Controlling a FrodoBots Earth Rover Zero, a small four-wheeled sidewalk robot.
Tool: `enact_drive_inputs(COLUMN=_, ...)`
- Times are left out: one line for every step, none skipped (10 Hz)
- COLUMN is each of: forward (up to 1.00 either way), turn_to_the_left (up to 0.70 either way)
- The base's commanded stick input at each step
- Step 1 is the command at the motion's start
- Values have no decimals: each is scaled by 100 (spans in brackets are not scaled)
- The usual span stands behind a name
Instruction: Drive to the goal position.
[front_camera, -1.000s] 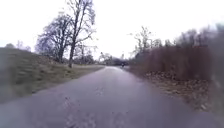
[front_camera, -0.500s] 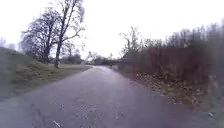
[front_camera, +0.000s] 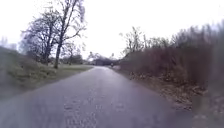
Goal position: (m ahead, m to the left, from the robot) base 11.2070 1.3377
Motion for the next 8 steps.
enact_drive_inputs(forward=100, turn_to_the_left=0)
enact_drive_inputs(forward=100, turn_to_the_left=0)
enact_drive_inputs(forward=100, turn_to_the_left=0)
enact_drive_inputs(forward=100, turn_to_the_left=0)
enact_drive_inputs(forward=100, turn_to_the_left=0)
enact_drive_inputs(forward=100, turn_to_the_left=0)
enact_drive_inputs(forward=100, turn_to_the_left=0)
enact_drive_inputs(forward=100, turn_to_the_left=0)
